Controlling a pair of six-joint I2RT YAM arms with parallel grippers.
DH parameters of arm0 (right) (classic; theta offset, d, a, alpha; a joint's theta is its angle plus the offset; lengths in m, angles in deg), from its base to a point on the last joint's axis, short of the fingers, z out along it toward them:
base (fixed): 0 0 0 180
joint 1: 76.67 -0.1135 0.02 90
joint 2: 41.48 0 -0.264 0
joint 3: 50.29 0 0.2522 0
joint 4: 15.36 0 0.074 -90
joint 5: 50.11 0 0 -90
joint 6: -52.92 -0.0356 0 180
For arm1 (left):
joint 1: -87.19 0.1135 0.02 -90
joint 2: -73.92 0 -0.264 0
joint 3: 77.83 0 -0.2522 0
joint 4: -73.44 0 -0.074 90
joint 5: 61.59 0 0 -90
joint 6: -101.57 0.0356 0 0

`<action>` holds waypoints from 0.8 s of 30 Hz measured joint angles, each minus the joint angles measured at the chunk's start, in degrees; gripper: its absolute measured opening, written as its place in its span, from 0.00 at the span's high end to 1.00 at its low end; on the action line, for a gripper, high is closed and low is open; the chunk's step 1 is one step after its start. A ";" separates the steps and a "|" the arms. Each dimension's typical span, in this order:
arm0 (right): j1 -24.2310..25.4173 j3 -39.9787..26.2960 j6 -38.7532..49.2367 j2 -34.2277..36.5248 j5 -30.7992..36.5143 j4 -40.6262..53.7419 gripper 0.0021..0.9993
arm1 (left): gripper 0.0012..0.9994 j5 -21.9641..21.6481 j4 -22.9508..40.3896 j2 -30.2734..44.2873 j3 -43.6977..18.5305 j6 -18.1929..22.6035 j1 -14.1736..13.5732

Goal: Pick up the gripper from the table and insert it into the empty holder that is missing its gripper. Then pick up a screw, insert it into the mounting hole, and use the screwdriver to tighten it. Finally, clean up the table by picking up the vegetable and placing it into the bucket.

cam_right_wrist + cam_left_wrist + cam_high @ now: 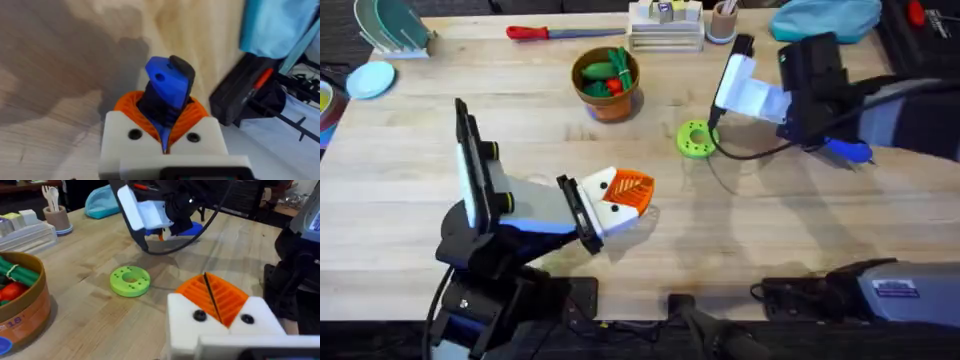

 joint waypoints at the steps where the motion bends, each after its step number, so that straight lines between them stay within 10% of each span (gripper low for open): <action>1: 0.00 0.00 0.07 0.92 0.21 0.04 0.98 | 0.99 0.00 0.00 -0.02 0.00 0.00 0.00; 13: 0.16 -1.21 0.31 4.10 -2.88 4.11 0.80 | 0.99 0.00 0.00 -0.02 0.00 0.00 0.00; 19: 0.26 -2.50 1.13 2.90 -2.90 4.06 0.04 | 0.99 0.00 0.00 0.00 0.00 0.00 0.00; 24: 0.26 -2.67 -0.05 2.62 -3.18 4.32 0.01 | 0.99 0.00 0.00 -0.01 0.00 0.00 0.00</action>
